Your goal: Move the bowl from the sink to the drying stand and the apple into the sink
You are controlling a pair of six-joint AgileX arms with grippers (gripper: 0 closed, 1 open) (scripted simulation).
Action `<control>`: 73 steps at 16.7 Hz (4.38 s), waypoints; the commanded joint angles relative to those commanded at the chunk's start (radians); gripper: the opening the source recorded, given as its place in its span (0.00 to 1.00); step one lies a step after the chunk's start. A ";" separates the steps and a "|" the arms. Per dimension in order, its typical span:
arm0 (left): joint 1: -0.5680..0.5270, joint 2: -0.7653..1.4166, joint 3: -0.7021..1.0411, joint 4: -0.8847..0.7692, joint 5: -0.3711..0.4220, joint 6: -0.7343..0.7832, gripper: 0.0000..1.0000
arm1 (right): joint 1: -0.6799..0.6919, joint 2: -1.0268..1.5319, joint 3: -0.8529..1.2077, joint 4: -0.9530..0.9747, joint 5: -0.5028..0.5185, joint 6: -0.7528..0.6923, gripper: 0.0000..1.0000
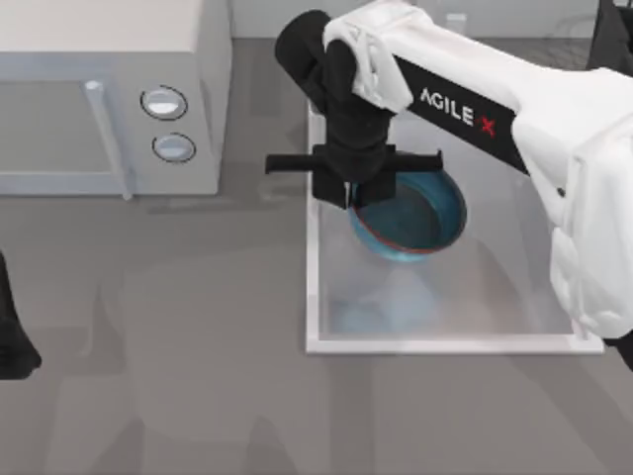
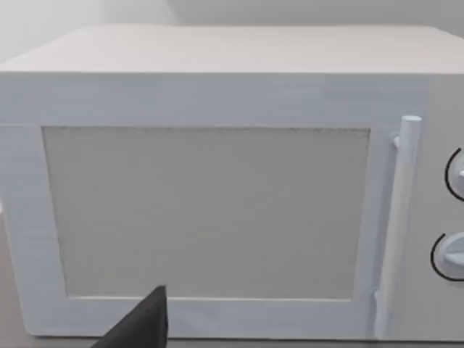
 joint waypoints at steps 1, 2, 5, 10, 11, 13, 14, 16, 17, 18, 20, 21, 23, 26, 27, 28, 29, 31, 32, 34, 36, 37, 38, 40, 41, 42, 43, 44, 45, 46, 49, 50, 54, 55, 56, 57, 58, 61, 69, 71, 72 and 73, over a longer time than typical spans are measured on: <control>0.000 0.000 0.000 0.000 0.000 0.000 1.00 | 0.028 -0.071 -0.038 -0.030 0.003 0.028 0.00; 0.000 0.000 0.000 0.000 0.000 0.000 1.00 | 0.059 -0.146 -0.080 -0.063 0.007 0.058 0.00; 0.000 0.000 0.000 0.000 0.000 0.000 1.00 | 0.159 -0.385 -0.212 -0.174 0.019 0.156 0.00; 0.000 0.000 0.000 0.000 0.000 0.000 1.00 | 0.315 -0.734 -0.410 -0.350 0.039 0.310 0.00; 0.000 0.000 0.000 0.000 0.000 0.000 1.00 | 0.339 -0.782 -0.438 -0.376 0.041 0.333 0.00; 0.000 0.000 0.000 0.000 0.000 0.000 1.00 | 0.372 -0.845 -0.481 -0.411 0.046 0.366 0.00; 0.000 0.000 0.000 0.000 0.000 0.000 1.00 | 0.381 -0.861 -0.493 -0.420 0.047 0.375 0.00; 0.000 0.000 0.000 0.000 0.000 0.000 1.00 | 0.384 -0.866 -0.496 -0.423 0.048 0.378 0.00; 0.000 0.000 0.000 0.000 0.000 0.000 1.00 | 0.384 -0.866 -0.496 -0.423 0.048 0.378 0.00; 0.000 0.000 0.000 0.000 0.000 0.000 1.00 | 0.384 -0.866 -0.496 -0.423 0.048 0.378 0.00; 0.000 0.000 0.000 0.000 0.000 0.000 1.00 | 0.379 -0.864 -0.493 -0.420 0.046 0.376 0.00; 0.000 0.000 0.000 0.000 0.000 0.000 1.00 | 0.369 -0.866 -0.497 -0.411 0.042 0.369 0.00; 0.000 0.000 0.000 0.000 0.000 0.000 1.00 | 0.321 -0.878 -0.514 -0.363 0.020 0.333 0.00; 0.000 0.000 0.000 0.000 0.000 0.000 1.00 | 0.180 -0.916 -0.562 -0.213 -0.040 0.236 0.00; 0.000 0.000 0.000 0.000 0.000 0.000 1.00 | 0.118 -0.933 -0.583 -0.142 -0.065 0.194 0.00; 0.000 0.000 0.000 0.000 0.000 0.000 1.00 | 0.049 -0.953 -0.607 -0.062 -0.093 0.147 0.00; 0.000 0.000 0.000 0.000 0.000 0.000 1.00 | -0.024 -0.975 -0.633 0.025 -0.122 0.097 0.00; 0.000 0.000 0.000 0.000 0.000 0.000 1.00 | -0.181 -1.022 -0.691 0.215 -0.186 -0.010 0.00; 0.000 0.000 0.000 0.000 0.000 0.000 1.00 | -0.265 -1.048 -0.723 0.314 -0.218 -0.067 0.00; 0.000 0.000 0.000 0.000 0.000 0.000 1.00 | -0.435 -1.100 -0.790 0.512 -0.284 -0.182 0.00; 0.000 0.000 0.000 0.000 0.000 0.000 1.00 | -0.602 -1.154 -0.858 0.702 -0.349 -0.296 0.00; 0.000 0.000 0.000 0.000 0.000 0.000 1.00 | -0.680 -1.180 -0.891 0.789 -0.379 -0.349 0.00; 0.000 0.000 0.000 0.000 0.000 0.000 1.00 | -0.752 -1.205 -0.922 0.868 -0.407 -0.400 0.00; 0.000 0.000 0.000 0.000 0.000 0.000 1.00 | -0.877 -1.252 -0.977 1.000 -0.458 -0.490 0.00; 0.000 0.000 0.000 0.000 0.000 0.000 1.00 | -0.927 -1.272 -1.000 1.050 -0.479 -0.526 0.00; 0.000 0.000 0.000 0.000 0.000 0.000 1.00 | -0.967 -1.289 -1.019 1.090 -0.496 -0.557 0.00; 0.000 0.000 0.000 0.000 0.000 0.000 1.00 | -0.996 -1.303 -1.033 1.119 -0.509 -0.580 0.00; 0.000 0.000 0.000 0.000 0.000 0.000 1.00 | -1.014 -1.312 -1.043 1.137 -0.517 -0.595 0.00; 0.000 0.000 0.000 0.000 0.000 0.000 1.00 | -1.022 -1.315 -1.046 1.144 -0.520 -0.601 0.00; 0.000 0.000 0.000 0.000 0.000 0.000 1.00 | -1.022 -1.315 -1.046 1.144 -0.520 -0.601 0.00; 0.000 0.000 0.000 0.000 0.000 0.000 1.00 | -1.018 -1.311 -1.043 1.142 -0.517 -0.600 0.00; 0.000 0.000 0.000 0.000 0.000 0.000 1.00 | -1.018 -1.309 -1.044 1.144 -0.516 -0.600 0.00; 0.000 0.000 0.000 0.000 0.000 0.000 1.00 | -1.005 -1.228 -1.082 1.256 -0.503 -0.599 0.00; 0.000 0.000 0.000 0.000 0.000 0.000 1.00 | -0.999 -1.194 -1.101 1.310 -0.496 -0.599 0.00; 0.000 0.000 0.000 0.000 0.000 0.000 1.00 | -0.993 -1.155 -1.123 1.373 -0.489 -0.599 0.00; 0.000 0.000 0.000 0.000 0.000 0.000 1.00 | -0.985 -1.114 -1.148 1.443 -0.480 -0.600 0.00; 0.000 0.000 0.000 0.000 0.000 0.000 1.00 | -0.977 -1.072 -1.176 1.517 -0.471 -0.601 0.00; 0.000 0.000 0.000 0.000 0.000 0.000 1.00 | -0.950 -0.954 -1.269 1.738 -0.442 -0.604 0.00; 0.000 0.000 0.000 0.000 0.000 0.000 1.00 | -0.910 -0.827 -1.391 1.975 -0.401 -0.602 0.00; 0.000 0.000 0.000 0.000 0.000 0.000 1.00 | -0.910 -0.827 -1.391 1.975 -0.401 -0.602 0.00; 0.000 0.000 0.000 0.000 0.000 0.000 1.00 | -0.910 -0.827 -1.391 1.975 -0.401 -0.602 0.08; 0.000 0.000 0.000 0.000 0.000 0.000 1.00 | -0.910 -0.827 -1.391 1.975 -0.401 -0.602 0.15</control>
